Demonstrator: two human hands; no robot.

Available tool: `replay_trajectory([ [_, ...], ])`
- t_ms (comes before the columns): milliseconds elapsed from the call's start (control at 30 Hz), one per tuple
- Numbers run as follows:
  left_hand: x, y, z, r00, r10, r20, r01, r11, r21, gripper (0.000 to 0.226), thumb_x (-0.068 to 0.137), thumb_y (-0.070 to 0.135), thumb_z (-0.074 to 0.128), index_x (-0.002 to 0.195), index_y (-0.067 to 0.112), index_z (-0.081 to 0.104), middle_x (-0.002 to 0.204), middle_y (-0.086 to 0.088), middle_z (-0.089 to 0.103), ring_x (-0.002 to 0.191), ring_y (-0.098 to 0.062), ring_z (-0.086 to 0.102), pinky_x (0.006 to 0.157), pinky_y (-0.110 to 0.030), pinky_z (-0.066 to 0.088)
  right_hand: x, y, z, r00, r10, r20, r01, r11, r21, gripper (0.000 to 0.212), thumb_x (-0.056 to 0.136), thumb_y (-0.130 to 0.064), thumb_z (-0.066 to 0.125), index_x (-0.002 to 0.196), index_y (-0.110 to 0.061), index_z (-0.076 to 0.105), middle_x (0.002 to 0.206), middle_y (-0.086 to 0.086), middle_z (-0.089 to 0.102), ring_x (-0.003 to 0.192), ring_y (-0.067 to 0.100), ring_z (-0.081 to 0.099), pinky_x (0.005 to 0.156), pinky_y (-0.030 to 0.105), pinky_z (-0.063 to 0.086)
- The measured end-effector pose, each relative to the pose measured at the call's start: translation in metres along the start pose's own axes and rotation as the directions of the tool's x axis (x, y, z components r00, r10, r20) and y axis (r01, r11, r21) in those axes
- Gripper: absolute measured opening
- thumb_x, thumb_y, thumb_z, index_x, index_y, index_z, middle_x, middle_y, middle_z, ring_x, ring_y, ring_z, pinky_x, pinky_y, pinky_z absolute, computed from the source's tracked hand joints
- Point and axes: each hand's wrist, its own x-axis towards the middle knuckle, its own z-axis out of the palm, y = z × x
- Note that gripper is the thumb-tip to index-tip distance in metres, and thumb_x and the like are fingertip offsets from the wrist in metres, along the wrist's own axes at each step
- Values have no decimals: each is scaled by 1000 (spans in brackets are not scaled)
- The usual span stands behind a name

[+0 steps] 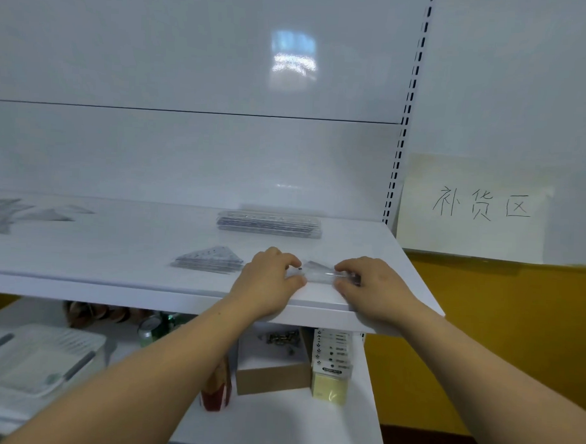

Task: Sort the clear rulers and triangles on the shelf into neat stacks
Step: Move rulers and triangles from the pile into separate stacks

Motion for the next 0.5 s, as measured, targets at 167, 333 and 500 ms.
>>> replay_trajectory([
  [167,-4,1,3,997,-19,-80,13,997,-76,18,90,34,56,106,28,64,104,9,54,100,-10,53,85,-28,43,3,4,2,999,29,-40,-27,998,64,30,94,-32,49,123,-29,57,117,-7,60,102,10,51,87,24,39],
  [333,-2,4,2,996,-47,-80,39,995,-94,5,91,31,56,93,33,59,90,14,54,87,-10,52,77,-27,43,-2,1,-1,999,27,-43,-25,999,40,34,95,-29,44,128,-26,53,118,-6,59,102,11,51,89,25,41],
  [500,0,6,-7,1000,-12,20,13,995,-94,35,93,25,53,127,26,53,127,6,56,116,-14,51,98,-29,40,1,-6,-8,997,71,19,-71,997,9,40,93,-35,46,131,-24,52,128,-2,56,113,15,51,94,28,39],
])
